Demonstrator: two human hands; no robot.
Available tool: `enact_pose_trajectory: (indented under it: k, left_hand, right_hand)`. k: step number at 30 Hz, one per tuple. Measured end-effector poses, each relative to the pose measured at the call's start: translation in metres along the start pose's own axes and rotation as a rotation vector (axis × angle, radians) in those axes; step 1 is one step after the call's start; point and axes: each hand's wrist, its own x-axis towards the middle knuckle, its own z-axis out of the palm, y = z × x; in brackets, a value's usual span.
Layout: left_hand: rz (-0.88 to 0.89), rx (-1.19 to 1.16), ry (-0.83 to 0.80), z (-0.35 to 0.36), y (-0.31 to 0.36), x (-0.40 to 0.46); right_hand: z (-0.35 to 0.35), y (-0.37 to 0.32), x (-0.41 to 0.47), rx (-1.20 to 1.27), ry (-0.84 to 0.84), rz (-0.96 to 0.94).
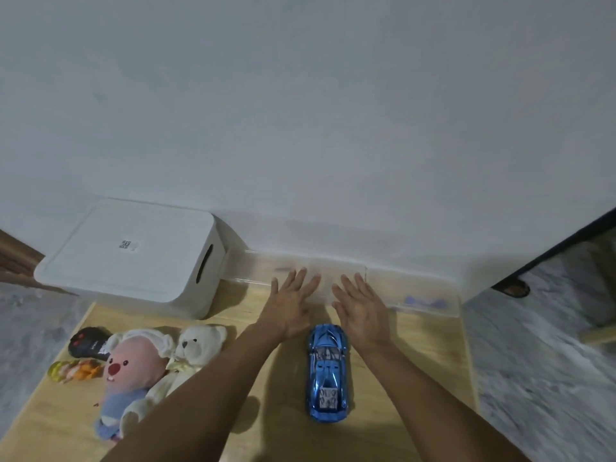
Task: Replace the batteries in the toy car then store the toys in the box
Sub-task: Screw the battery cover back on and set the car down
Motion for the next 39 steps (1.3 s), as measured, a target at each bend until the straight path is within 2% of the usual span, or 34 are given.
enact_pose_trajectory:
  k: [6, 13, 18, 21, 23, 25, 35, 39]
  left_hand:
    - [-0.023, -0.07, 0.025, 0.002, 0.0, 0.004]
    - [-0.002, -0.183, 0.017, 0.003, -0.006, 0.005]
    - [-0.012, -0.197, 0.012, 0.003, -0.006, 0.006]
    - [-0.022, -0.15, 0.007, 0.005, -0.005, 0.007]
    - [-0.03, -0.097, -0.002, 0.004, -0.005, 0.008]
    - [-0.037, -0.052, -0.012, 0.003, -0.004, 0.007]
    - [-0.047, 0.026, -0.069, -0.007, 0.004, 0.001]
    - [-0.061, 0.0, -0.006, -0.011, 0.005, -0.009]
  right_hand:
    - [0.001, 0.001, 0.0, -0.107, -0.037, -0.04]
    - [0.003, 0.004, 0.004, -0.043, 0.048, -0.047]
    - [-0.002, 0.003, -0.001, 0.148, 0.047, 0.055]
    - [-0.009, 0.006, -0.013, 0.086, 0.091, 0.25]
    - [-0.015, 0.009, -0.019, -0.004, 0.002, 0.42]
    - [-0.018, 0.011, -0.024, -0.008, -0.132, 0.513]
    - [-0.036, 0.023, -0.026, 0.054, -0.33, 0.399]
    - [-0.04, 0.021, -0.025, 0.101, -0.304, 0.394]
